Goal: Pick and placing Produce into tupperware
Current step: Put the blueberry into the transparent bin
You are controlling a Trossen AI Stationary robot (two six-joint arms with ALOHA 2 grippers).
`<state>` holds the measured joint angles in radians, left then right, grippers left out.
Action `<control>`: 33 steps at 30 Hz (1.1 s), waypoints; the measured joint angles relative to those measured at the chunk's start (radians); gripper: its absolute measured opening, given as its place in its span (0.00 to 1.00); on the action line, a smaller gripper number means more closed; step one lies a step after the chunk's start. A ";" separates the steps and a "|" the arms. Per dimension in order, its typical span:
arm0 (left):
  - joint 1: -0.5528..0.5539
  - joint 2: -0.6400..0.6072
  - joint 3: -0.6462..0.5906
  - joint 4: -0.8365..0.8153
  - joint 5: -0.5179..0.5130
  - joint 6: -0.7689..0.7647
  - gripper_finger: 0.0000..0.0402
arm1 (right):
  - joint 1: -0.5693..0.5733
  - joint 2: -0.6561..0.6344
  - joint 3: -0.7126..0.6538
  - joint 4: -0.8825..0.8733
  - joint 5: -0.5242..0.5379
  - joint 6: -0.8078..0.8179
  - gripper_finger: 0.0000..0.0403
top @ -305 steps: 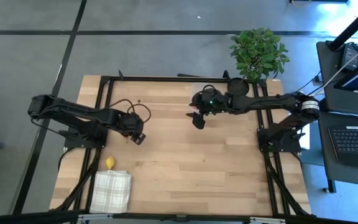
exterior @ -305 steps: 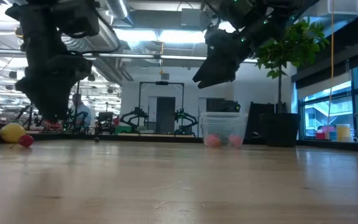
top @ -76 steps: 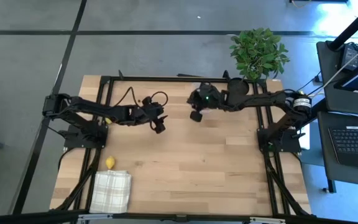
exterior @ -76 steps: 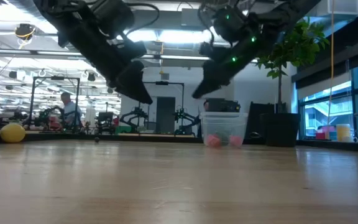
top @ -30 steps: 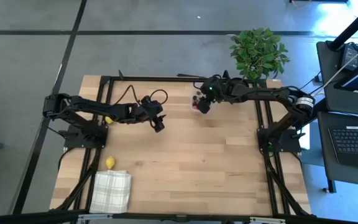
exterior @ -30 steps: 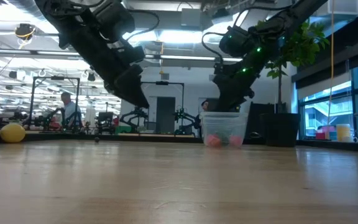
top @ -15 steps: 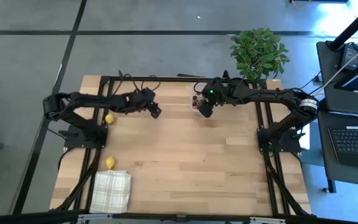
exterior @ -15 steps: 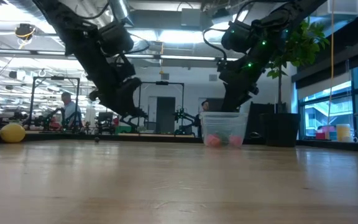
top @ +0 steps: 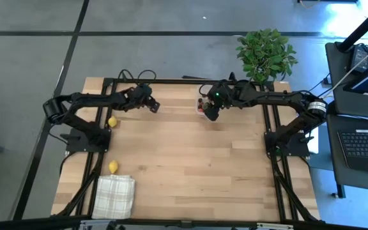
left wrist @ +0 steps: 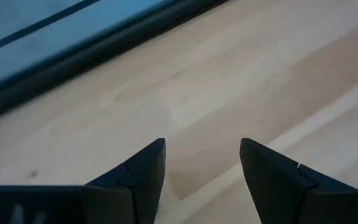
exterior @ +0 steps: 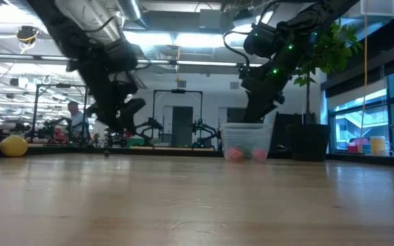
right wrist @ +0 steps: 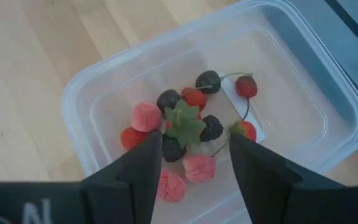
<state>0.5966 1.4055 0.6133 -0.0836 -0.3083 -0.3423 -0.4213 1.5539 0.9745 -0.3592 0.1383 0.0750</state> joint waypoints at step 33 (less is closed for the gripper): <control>0.011 0.000 -0.297 0.346 -0.081 -0.120 0.50 | 0.000 0.000 0.000 0.004 0.000 0.026 0.48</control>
<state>0.6075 1.4055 0.3164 0.2625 -0.3895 -0.4625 -0.4210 1.5543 0.9745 -0.3553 0.1387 0.1009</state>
